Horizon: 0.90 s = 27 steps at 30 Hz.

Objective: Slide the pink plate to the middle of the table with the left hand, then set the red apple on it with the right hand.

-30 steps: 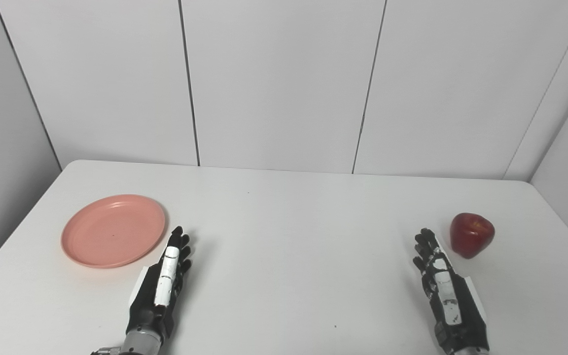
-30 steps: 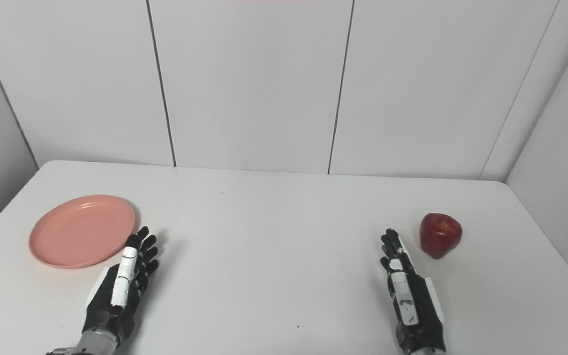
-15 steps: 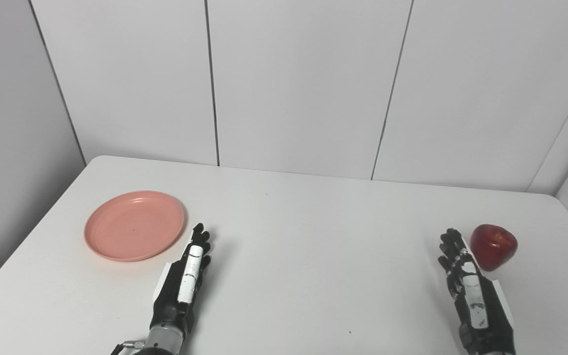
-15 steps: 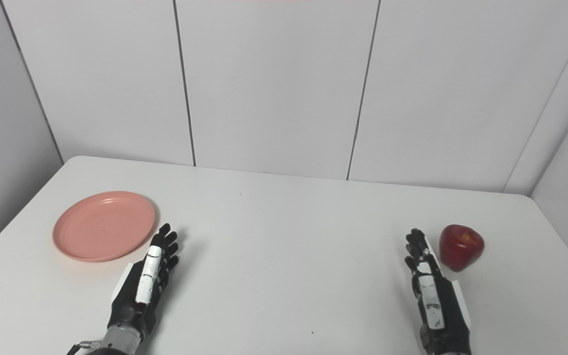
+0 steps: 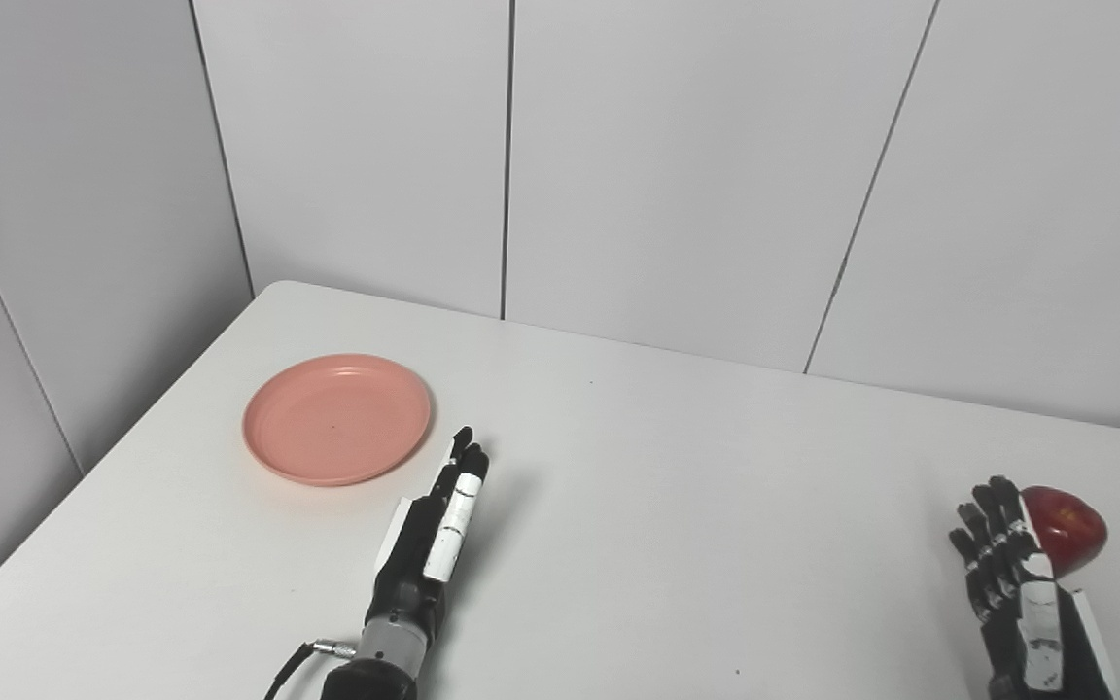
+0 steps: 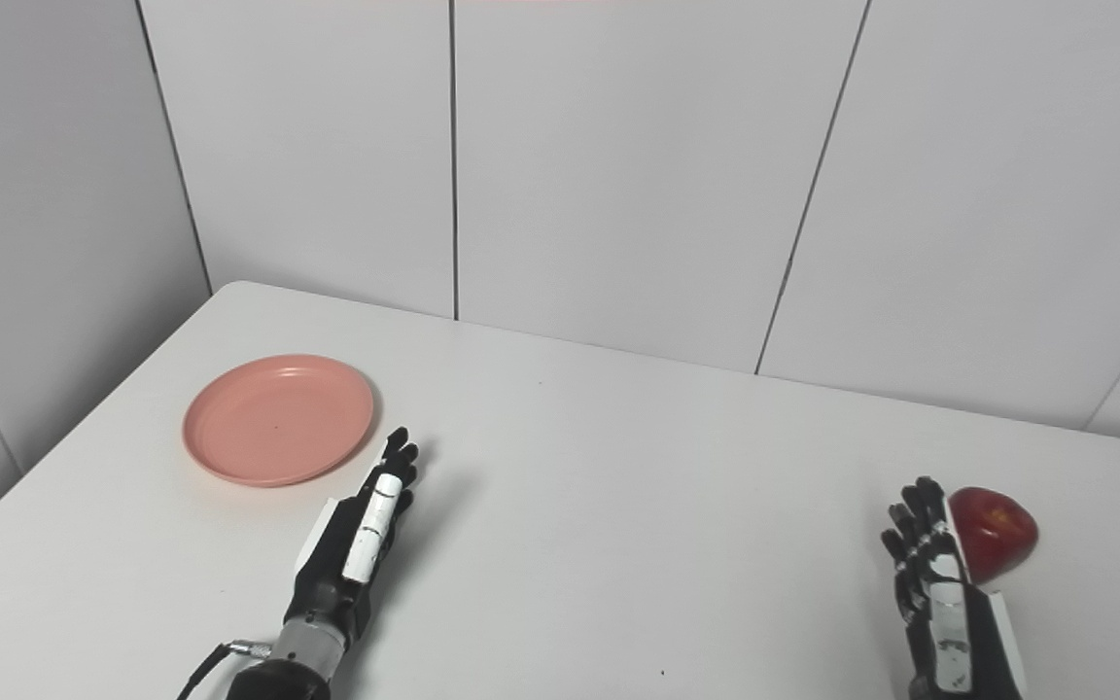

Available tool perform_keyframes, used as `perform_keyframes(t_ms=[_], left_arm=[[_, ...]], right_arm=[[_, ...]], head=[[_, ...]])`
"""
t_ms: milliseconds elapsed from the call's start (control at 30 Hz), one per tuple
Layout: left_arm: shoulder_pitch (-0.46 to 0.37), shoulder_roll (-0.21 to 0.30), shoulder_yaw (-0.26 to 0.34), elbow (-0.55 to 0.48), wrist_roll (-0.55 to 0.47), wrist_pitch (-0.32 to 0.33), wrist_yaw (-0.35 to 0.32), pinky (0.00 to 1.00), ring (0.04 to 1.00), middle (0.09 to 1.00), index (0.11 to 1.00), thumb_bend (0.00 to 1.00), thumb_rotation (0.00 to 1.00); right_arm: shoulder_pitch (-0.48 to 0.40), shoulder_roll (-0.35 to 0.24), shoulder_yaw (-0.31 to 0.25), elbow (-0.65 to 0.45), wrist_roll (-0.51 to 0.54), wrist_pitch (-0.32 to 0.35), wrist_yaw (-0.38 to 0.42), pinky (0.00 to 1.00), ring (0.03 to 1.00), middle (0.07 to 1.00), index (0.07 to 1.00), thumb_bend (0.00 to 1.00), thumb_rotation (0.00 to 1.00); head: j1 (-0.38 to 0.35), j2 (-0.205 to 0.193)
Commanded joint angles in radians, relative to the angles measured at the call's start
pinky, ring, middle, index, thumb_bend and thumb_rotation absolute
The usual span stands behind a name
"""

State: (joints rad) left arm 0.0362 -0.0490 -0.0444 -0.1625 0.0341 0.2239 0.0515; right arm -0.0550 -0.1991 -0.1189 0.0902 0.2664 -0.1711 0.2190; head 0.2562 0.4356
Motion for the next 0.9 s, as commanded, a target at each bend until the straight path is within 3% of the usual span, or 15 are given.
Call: perform_keyframes(t_ms=[0,500,733,867], left_arm=[[0.027,-0.022,-0.013,0.012,0.003,0.005,-0.002,1.0,1.0,1.0,1.0,0.72,1.0],[0.02,-0.001,0.001,-0.007,-0.013,0.03,-0.006,1.0,1.0,1.0,1.0,0.71,1.0],[0.015,-0.005,-0.001,0.001,-0.008,0.031,-0.001,1.0,1.0,1.0,1.0,0.71,1.0],[0.012,-0.017,-0.009,0.008,0.002,0.018,0.006,1.0,1.0,1.0,1.0,0.73,1.0]], right_arm=[[0.047,-0.002,-0.006,0.056,0.004,-0.027,0.011,1.0,1.0,1.0,0.996,0.84,0.98],[0.046,0.003,0.007,0.017,0.018,0.018,0.016,1.0,0.992,0.978,0.962,0.85,0.95],[0.04,-0.002,0.003,0.001,0.025,0.119,0.001,1.0,1.0,0.989,0.976,0.87,0.97],[0.033,-0.009,-0.001,0.011,0.022,0.131,0.007,1.0,1.0,1.0,0.992,0.83,1.0]], head=[[-0.001,0.001],[-0.054,0.043],[0.002,0.035],[0.054,0.015]])
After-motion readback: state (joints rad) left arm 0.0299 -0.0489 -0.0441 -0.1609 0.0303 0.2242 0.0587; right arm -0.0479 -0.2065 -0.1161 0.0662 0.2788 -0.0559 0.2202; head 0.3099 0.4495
